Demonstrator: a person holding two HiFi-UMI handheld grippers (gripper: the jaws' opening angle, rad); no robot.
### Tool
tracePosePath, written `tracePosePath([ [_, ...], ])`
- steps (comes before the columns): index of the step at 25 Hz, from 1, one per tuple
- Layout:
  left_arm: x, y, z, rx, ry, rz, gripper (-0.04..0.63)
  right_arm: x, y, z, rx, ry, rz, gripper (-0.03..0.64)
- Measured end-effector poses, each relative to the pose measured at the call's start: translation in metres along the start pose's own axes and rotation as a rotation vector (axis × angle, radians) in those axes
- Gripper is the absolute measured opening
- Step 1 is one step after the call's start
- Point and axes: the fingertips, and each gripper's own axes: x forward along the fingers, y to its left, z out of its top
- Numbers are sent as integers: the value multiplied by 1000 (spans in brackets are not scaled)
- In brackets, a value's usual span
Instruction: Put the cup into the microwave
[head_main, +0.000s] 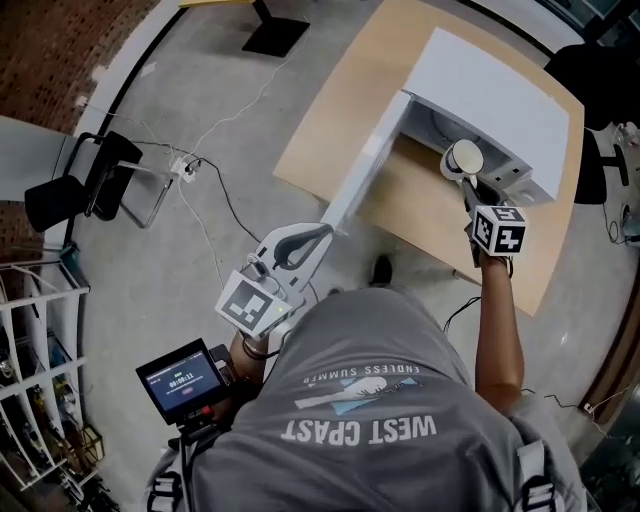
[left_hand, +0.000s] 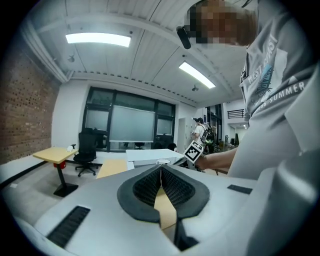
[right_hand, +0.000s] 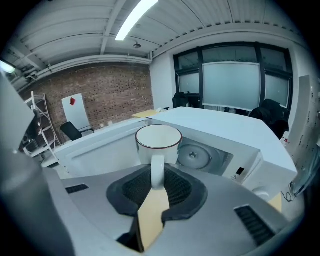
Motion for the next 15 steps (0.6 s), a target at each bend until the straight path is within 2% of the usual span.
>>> tracePosePath([
  [7, 9, 12, 4, -13, 36, 43, 21, 55, -30, -15, 0, 69, -21, 72],
  [15, 18, 24, 5, -36, 79, 84, 21, 93, -57, -9, -6, 88, -37, 72],
])
